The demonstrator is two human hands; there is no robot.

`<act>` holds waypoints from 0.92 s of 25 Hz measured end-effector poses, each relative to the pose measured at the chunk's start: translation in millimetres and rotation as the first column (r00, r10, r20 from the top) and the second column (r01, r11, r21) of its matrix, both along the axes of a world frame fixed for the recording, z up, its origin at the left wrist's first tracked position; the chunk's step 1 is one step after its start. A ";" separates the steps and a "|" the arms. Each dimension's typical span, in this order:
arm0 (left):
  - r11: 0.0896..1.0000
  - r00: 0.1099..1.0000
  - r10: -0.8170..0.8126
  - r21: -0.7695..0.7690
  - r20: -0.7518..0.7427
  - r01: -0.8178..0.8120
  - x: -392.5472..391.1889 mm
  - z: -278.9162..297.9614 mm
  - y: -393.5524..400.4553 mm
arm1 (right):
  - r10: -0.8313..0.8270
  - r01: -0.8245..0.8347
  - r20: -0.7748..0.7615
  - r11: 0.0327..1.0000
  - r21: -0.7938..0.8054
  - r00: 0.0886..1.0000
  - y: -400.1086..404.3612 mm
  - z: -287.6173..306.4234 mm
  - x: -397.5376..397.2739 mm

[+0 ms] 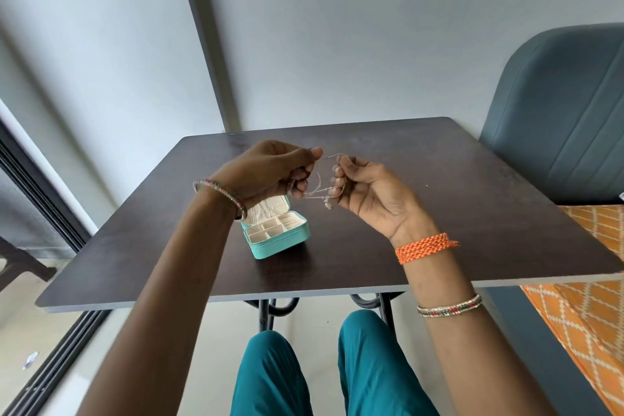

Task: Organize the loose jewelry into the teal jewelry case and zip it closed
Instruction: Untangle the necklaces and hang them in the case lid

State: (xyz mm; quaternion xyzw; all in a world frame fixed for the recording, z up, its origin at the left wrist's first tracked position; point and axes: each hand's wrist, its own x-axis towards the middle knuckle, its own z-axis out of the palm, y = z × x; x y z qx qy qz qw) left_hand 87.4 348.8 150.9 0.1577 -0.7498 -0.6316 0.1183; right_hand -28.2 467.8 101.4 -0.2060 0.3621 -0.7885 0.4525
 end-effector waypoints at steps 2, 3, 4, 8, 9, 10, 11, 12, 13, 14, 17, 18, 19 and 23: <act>0.976 0.985 0.058 0.217 -0.164 -0.021 3.2 -19.7 4.7 | -0.116 0.116 0.031 0.993 -0.012 0.993 -1.3 4.3 -5.2; 0.929 0.960 0.115 0.369 -0.254 -0.014 5.4 -28.6 8.4 | -0.160 0.160 0.029 0.987 -0.011 0.987 -2.1 6.6 -5.4; 0.852 0.925 0.167 0.522 -0.341 0.038 7.0 -35.5 12.4 | -0.186 0.186 0.011 0.982 -0.006 0.982 -3.2 7.7 -2.8; 0.712 0.872 0.314 0.701 -0.376 0.046 0.1 -43.9 17.6 | -0.301 0.309 -0.099 0.947 0.085 0.948 -8.9 -0.3 8.6; 0.770 0.897 0.318 0.636 -0.308 -0.055 -1.8 -42.2 16.8 | -0.346 0.357 -0.112 0.928 0.106 0.932 -8.0 -3.1 7.1; 0.830 0.917 0.308 0.543 -0.253 -0.129 -3.2 -40.2 16.3 | -0.380 0.394 -0.122 0.911 0.124 0.917 -5.8 -4.8 5.7; 0.879 0.930 0.292 0.446 -0.222 -0.170 -3.4 -38.3 15.7 | -0.400 0.414 -0.118 0.901 0.133 0.909 -4.3 -5.9 4.8; 0.911 0.938 0.274 0.371 -0.212 -0.182 -3.2 -36.3 15.1 | -0.412 0.421 -0.093 0.898 0.130 0.907 -2.7 -6.6 4.8; 0.926 0.942 0.259 0.332 -0.214 -0.179 -3.2 -34.6 14.7 | -0.419 0.423 -0.058 0.899 0.116 0.906 -2.0 -7.5 5.6; 0.927 0.944 0.249 0.336 -0.219 -0.166 -3.4 -33.7 14.4 | -0.425 0.425 -0.028 0.899 0.106 0.905 -1.6 -8.1 7.1; 0.913 0.955 0.205 0.394 -0.214 -0.107 -2.7 -34.2 17.1 | -0.392 0.386 0.064 0.918 0.088 0.918 -3.0 -9.1 10.7; 0.921 0.967 0.178 0.376 -0.182 -0.099 -1.5 -34.9 19.1 | -0.359 0.352 0.117 0.933 0.074 0.926 -3.6 -9.2 10.7; 0.932 0.979 0.155 0.349 -0.130 -0.101 0.1 -35.4 21.2 | -0.324 0.320 0.173 0.946 0.054 0.930 -4.0 -9.4 10.2; 0.872 0.990 0.140 0.474 -0.009 -0.120 3.5 -38.7 15.3 | -0.322 0.329 0.290 0.944 0.026 0.901 -3.3 -6.8 -3.6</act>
